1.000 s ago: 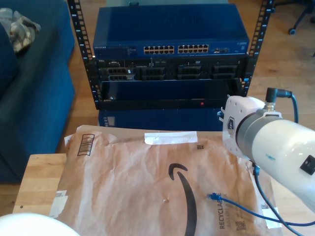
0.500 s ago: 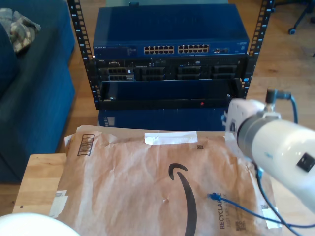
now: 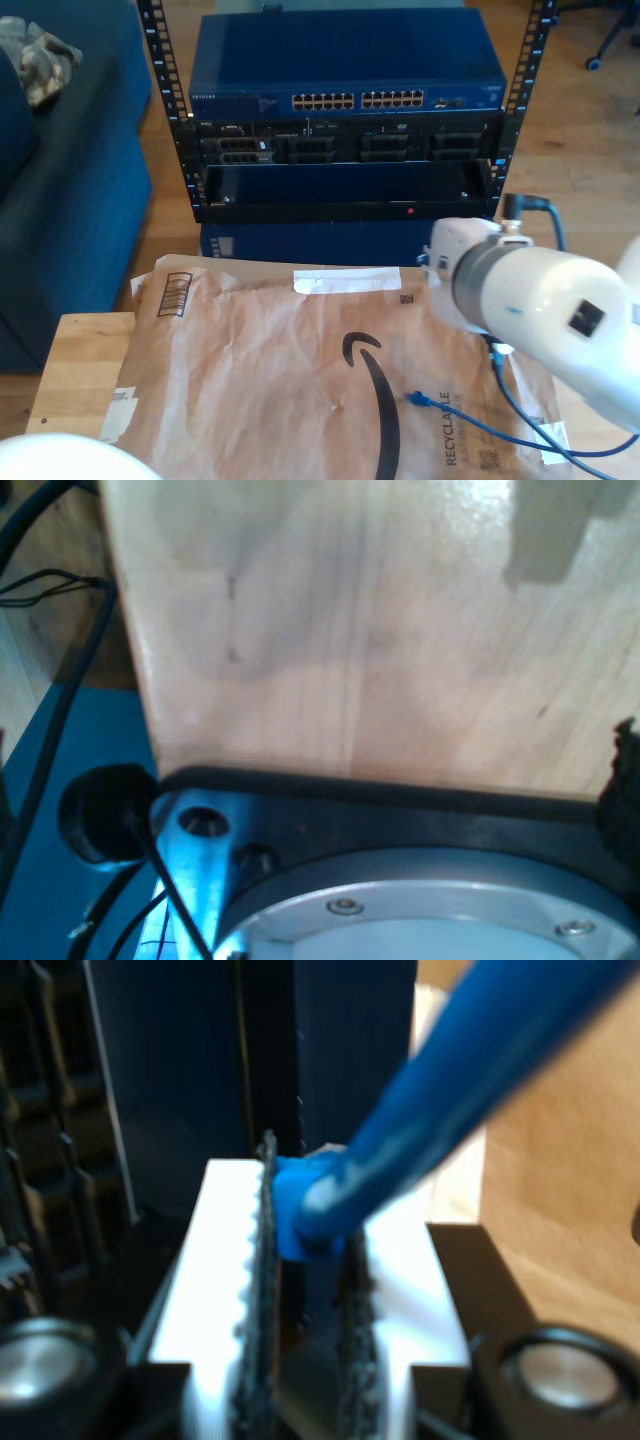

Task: Grab the cable and plug it in

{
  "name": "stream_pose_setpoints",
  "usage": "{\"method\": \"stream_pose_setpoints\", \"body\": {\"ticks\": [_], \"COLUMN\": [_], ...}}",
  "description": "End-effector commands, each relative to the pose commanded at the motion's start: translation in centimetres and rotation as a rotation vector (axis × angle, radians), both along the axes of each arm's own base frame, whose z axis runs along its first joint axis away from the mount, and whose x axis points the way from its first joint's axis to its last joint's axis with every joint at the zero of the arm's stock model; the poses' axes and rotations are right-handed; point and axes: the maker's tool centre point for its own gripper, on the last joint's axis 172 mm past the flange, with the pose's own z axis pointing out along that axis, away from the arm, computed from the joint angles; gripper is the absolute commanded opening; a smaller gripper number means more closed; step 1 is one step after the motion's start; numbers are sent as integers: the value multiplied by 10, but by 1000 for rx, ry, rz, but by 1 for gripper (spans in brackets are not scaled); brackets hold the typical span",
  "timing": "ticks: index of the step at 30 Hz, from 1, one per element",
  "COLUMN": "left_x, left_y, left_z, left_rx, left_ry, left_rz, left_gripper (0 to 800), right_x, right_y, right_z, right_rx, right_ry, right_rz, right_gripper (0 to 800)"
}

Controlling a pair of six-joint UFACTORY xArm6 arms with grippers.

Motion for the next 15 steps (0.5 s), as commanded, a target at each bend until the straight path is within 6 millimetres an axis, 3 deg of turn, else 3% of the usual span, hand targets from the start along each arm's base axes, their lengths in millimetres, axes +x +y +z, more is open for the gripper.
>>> {"method": "stream_pose_setpoints", "body": {"ticks": [4,11,15], "left_x": [0,0,0], "left_y": [0,0,0], "left_z": [0,0,0], "left_rx": [0,0,0], "left_ry": [0,0,0], "left_rz": [0,0,0], "left_gripper": [800,800,800], "right_x": [7,0,7], "right_y": [3,13,22], "right_z": [1,-22,-20], "right_rx": [-3,-23,-29], "right_ry": [2,46,43], "right_rz": [3,32,50], "right_gripper": [2,2,3]}}
